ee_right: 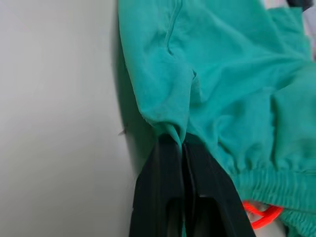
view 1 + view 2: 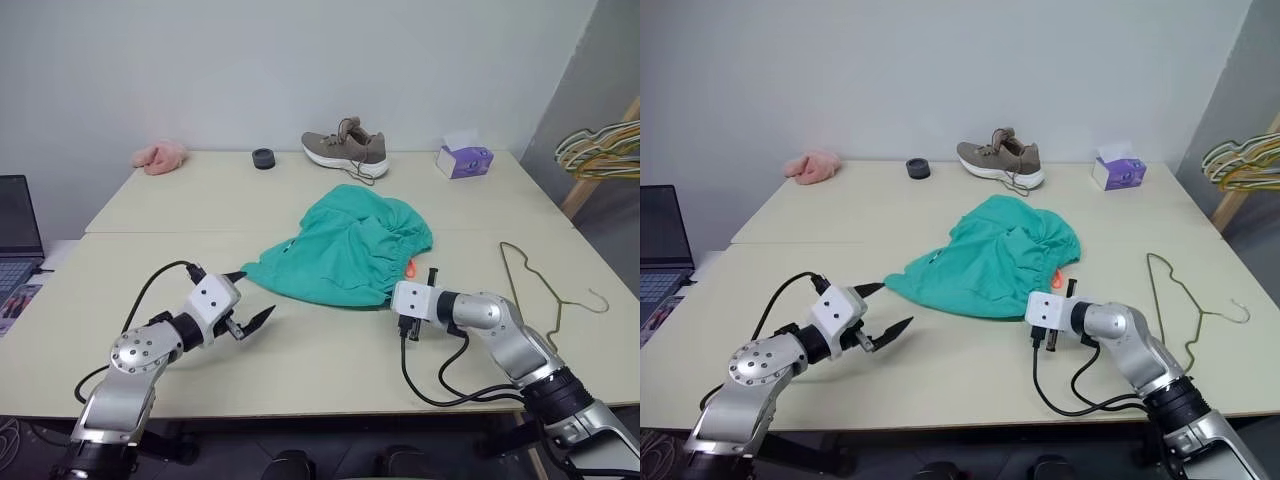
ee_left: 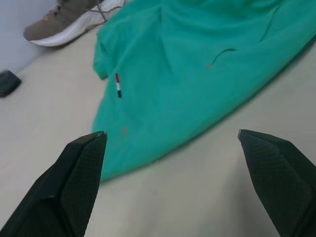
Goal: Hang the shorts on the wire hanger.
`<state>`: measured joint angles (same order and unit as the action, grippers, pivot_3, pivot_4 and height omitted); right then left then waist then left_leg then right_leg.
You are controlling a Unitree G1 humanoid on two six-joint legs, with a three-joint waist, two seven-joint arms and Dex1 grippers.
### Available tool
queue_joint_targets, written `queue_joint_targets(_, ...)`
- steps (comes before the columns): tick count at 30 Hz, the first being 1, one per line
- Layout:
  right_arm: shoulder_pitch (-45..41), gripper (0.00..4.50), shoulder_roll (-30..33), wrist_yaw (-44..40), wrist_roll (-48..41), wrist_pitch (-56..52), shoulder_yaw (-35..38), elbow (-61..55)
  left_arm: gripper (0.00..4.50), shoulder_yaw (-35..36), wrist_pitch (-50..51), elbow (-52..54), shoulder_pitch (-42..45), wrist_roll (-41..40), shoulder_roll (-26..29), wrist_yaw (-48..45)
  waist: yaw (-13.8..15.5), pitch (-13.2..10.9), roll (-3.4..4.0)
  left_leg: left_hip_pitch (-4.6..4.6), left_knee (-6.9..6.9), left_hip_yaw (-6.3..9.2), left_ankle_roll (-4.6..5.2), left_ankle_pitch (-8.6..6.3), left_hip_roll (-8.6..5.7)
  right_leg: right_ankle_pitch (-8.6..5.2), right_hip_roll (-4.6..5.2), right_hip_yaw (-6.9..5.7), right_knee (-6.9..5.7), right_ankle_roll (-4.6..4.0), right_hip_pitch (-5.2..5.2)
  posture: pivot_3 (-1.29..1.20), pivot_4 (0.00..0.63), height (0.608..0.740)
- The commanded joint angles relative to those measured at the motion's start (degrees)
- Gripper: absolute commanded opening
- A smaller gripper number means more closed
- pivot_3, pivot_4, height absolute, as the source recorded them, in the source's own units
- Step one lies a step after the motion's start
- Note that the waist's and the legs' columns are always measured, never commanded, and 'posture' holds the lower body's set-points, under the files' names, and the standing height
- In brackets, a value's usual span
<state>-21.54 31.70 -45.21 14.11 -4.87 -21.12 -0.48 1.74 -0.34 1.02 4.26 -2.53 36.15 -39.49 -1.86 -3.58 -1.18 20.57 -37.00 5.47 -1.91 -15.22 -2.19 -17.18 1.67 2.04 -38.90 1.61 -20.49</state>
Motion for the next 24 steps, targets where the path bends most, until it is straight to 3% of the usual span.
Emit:
queue_joint_targets(1, -1.5, 0.02, 0.3, -1.5, -2.1, -1.8, 2.4, -4.6, 4.5, -2.4, -6.0, -4.1, 3.6, 4.2, 0.3, 1.1, -0.1, 0.0, 0.0, 0.0, 0.0, -0.01, 0.0, 0.0, 0.0, 0.0, 0.0, 0.01, 0.0, 0.0, 0.0, -0.1, 0.0, 0.74)
queue_joint_targets(16, -2.4, 0.02, 2.0, -6.8, -10.5, -13.1, 6.4, -17.2, 4.5, -13.6, -25.8, -34.5, 18.4, 21.3, 0.1, 9.8, -1.4, 0.1, 0.01, 0.17, -0.02, 0.06, 0.01, 0.0, -0.04, 0.05, 0.05, -0.06, -0.02, 0.09, -0.15, -0.14, 0.0, 0.74)
queue_joint_targets(19, -2.5, 0.0, 2.9, -7.3, -10.9, -13.3, 6.4, -17.6, 3.93, -14.7, -27.8, -37.0, 19.7, 22.5, 0.6, 9.9, -1.6, 0.1, 0.02, 0.14, -0.04, 0.05, 0.01, 0.0, -0.04, 0.06, 0.05, -0.05, -0.05, 0.11, -0.12, -0.14, 0.0, 0.74)
queue_joint_targets(24, -3.1, 0.0, 5.5, -8.3, -10.5, -10.1, 6.1, -14.9, 2.42, -16.2, -30.0, -38.9, 20.2, 24.8, 4.6, 8.4, -2.0, 0.1, 0.01, 0.13, -0.04, 0.06, 0.01, 0.0, -0.03, 0.06, 0.05, -0.06, -0.06, 0.12, -0.12, -0.13, 0.0, 0.74)
